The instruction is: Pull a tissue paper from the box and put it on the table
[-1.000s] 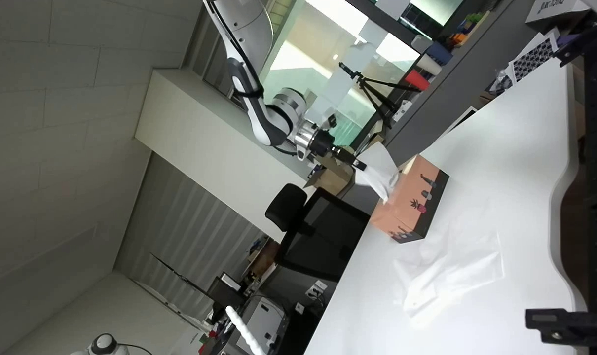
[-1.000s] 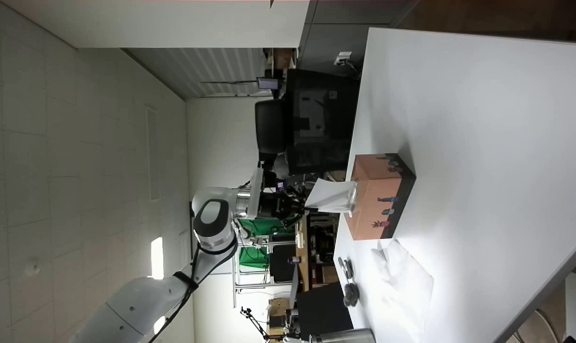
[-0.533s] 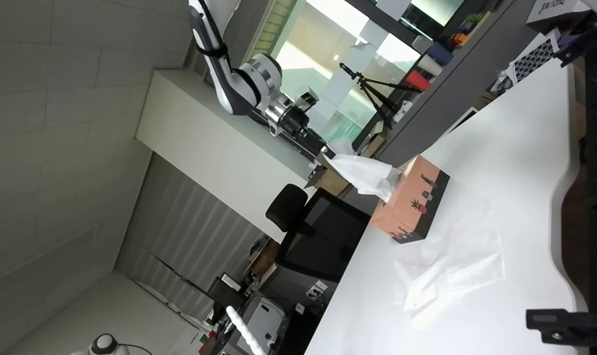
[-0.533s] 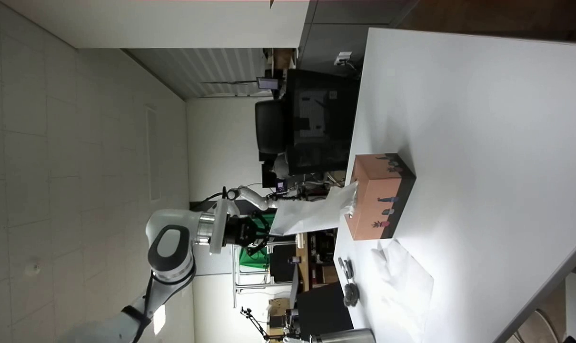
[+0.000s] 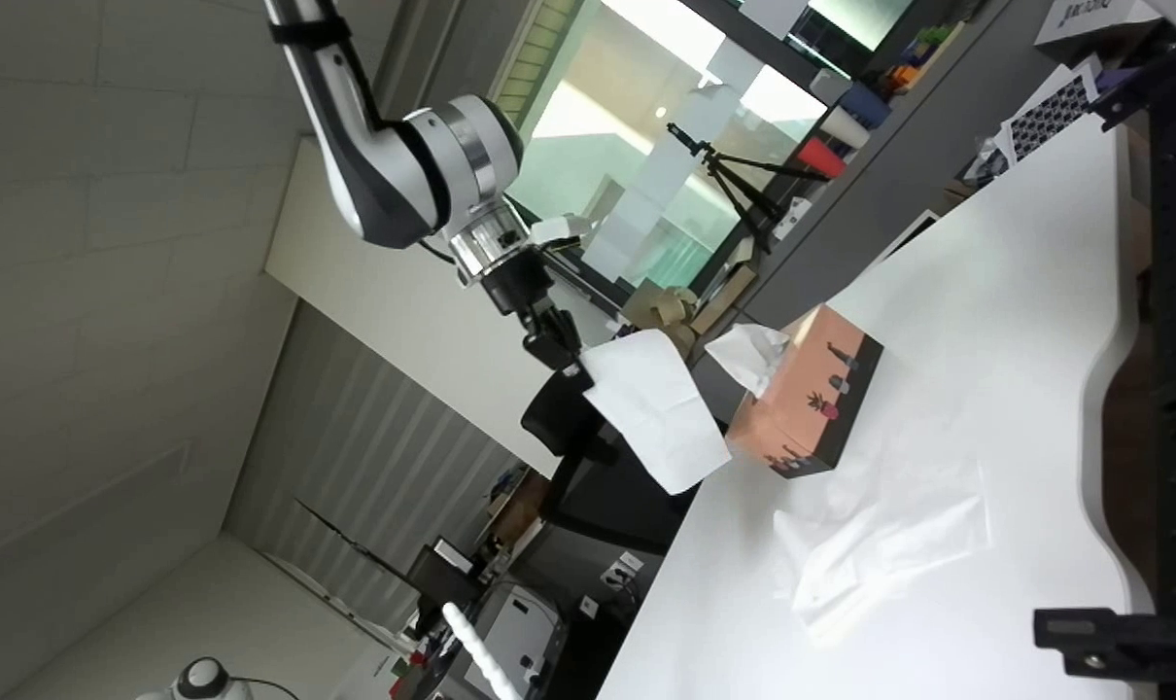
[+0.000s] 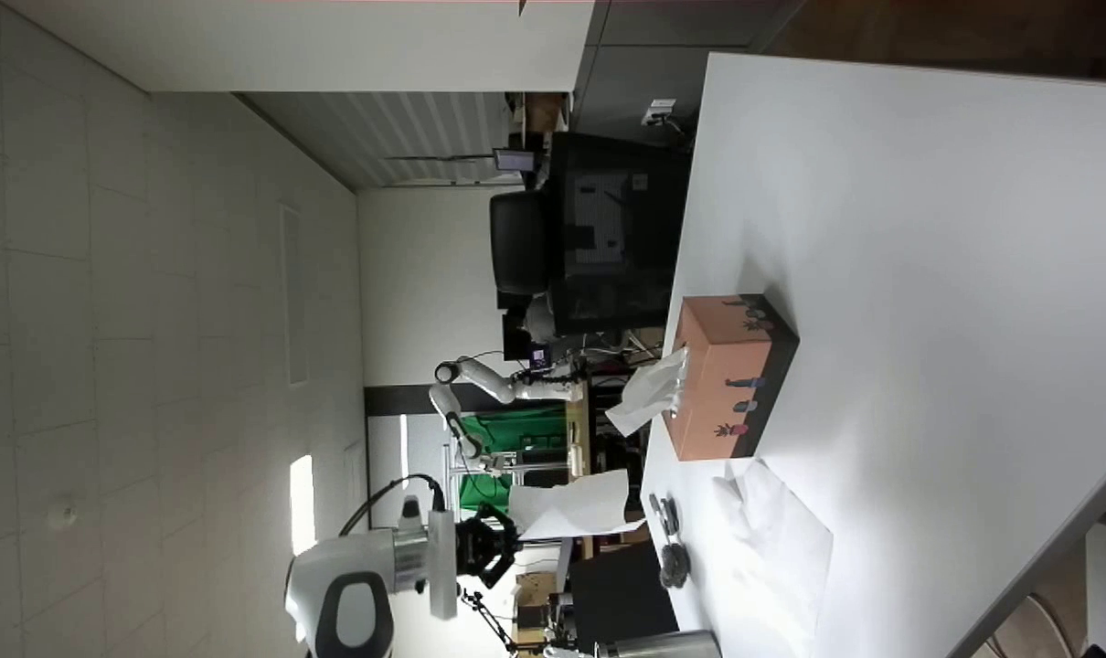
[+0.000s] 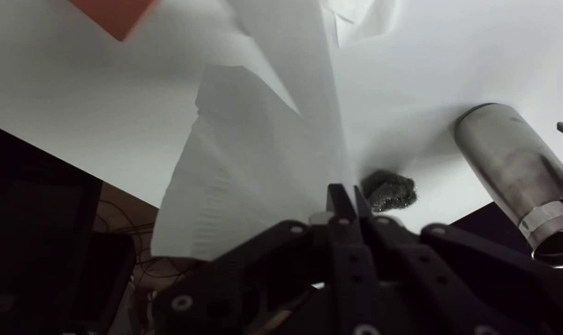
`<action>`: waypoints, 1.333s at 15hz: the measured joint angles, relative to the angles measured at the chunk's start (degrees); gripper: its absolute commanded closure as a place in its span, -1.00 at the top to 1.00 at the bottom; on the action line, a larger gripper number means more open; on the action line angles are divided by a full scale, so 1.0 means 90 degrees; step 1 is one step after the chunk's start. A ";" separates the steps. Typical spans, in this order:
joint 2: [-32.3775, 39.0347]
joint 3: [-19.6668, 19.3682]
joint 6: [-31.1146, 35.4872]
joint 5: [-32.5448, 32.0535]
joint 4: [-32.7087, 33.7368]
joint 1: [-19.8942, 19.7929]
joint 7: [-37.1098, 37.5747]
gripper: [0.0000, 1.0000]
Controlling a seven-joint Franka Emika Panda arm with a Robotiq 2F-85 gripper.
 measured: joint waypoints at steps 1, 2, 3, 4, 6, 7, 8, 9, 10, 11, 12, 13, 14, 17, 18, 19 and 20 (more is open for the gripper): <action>-0.0066 0.0143 0.0544 -0.0041 -0.0336 0.0211 0.0309 -1.00; -0.0063 0.0290 0.1079 -0.0161 -0.0648 0.0398 0.0704 -1.00; -0.0006 0.0434 0.1568 -0.0375 -0.0930 0.0533 0.1162 -1.00; 0.0109 0.0635 0.2024 -0.0664 -0.1198 0.0553 0.1670 -1.00; 0.0448 0.1000 0.2744 -0.1448 -0.1645 0.0335 0.2673 -1.00; 0.0637 0.1085 0.2975 -0.1975 -0.1821 0.0148 0.3178 -1.00; 0.0792 0.1074 0.3074 -0.2535 -0.1949 -0.0031 0.3655 -1.00; 0.0904 0.0957 0.3062 -0.3103 -0.2025 -0.0159 0.4109 -1.00; 0.0980 0.0757 0.2978 -0.3672 -0.2045 -0.0219 0.4558 -1.00; 0.1032 0.0541 0.2835 -0.4207 -0.2025 -0.0226 0.4997 -1.00; 0.1084 0.0360 0.2654 -0.4692 -0.1974 -0.0214 0.5426 -1.00; 0.1158 0.0237 0.2460 -0.5124 -0.1893 -0.0187 0.5847 -1.00; 0.1264 0.0153 0.2288 -0.5530 -0.1799 -0.0140 0.6266 -1.00; 0.1735 0.0022 0.1900 -0.6254 -0.1485 0.0108 0.7233 -1.00; 0.1914 0.0010 0.1805 -0.6331 -0.1383 0.0199 0.7429 -1.00; 0.2094 -0.0001 0.1734 -0.6368 -0.1283 0.0291 0.7597 -1.00; 0.2256 -0.0012 0.1659 -0.6369 -0.1191 0.0380 0.7717 -1.00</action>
